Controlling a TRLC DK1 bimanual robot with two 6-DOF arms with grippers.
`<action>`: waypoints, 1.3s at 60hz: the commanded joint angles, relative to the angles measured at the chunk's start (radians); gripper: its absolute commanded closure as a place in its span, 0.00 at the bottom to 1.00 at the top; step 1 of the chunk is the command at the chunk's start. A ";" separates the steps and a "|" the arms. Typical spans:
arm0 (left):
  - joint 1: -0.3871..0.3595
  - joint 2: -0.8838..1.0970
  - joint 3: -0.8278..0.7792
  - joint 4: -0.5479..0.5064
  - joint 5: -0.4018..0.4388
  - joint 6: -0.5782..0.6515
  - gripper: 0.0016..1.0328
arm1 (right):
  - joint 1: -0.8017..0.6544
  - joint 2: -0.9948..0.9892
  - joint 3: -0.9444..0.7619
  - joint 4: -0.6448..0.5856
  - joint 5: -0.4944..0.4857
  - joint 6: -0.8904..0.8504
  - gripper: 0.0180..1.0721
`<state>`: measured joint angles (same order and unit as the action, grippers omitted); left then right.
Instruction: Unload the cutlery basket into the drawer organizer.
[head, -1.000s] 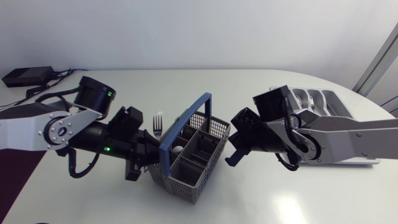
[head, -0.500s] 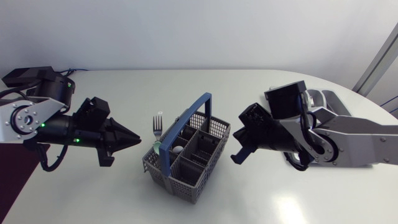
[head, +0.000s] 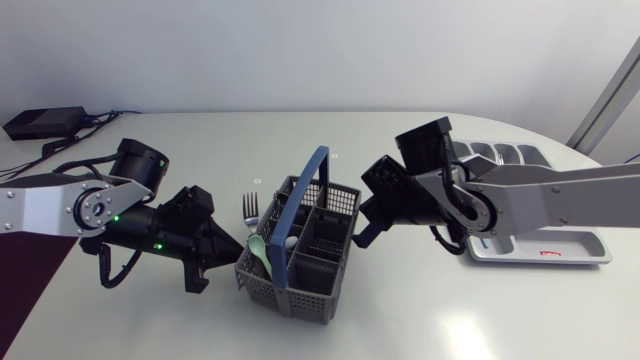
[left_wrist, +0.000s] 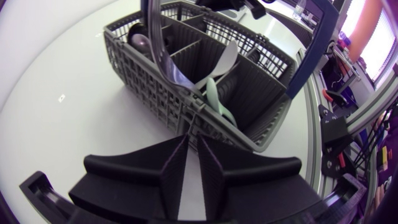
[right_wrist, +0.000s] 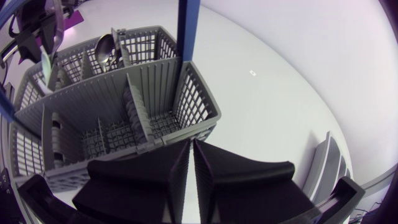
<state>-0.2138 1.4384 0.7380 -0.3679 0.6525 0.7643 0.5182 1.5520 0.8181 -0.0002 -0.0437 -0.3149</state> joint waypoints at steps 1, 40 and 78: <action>-0.035 -0.001 -0.034 -0.005 0.012 0.029 0.85 | 0.019 0.062 0.069 -0.006 -0.004 0.016 0.88; 0.011 -0.055 -0.015 0.073 -0.010 -0.095 0.84 | 0.008 -0.041 0.082 -0.040 0.031 0.000 0.88; 0.160 0.358 0.274 0.577 -0.050 -0.491 0.84 | 0.121 -0.457 -0.116 -0.497 -0.094 0.023 0.88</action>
<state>-0.0616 1.7374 0.9604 0.1936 0.6003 0.3241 0.6102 1.1107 0.7380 -0.4675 -0.1310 -0.3107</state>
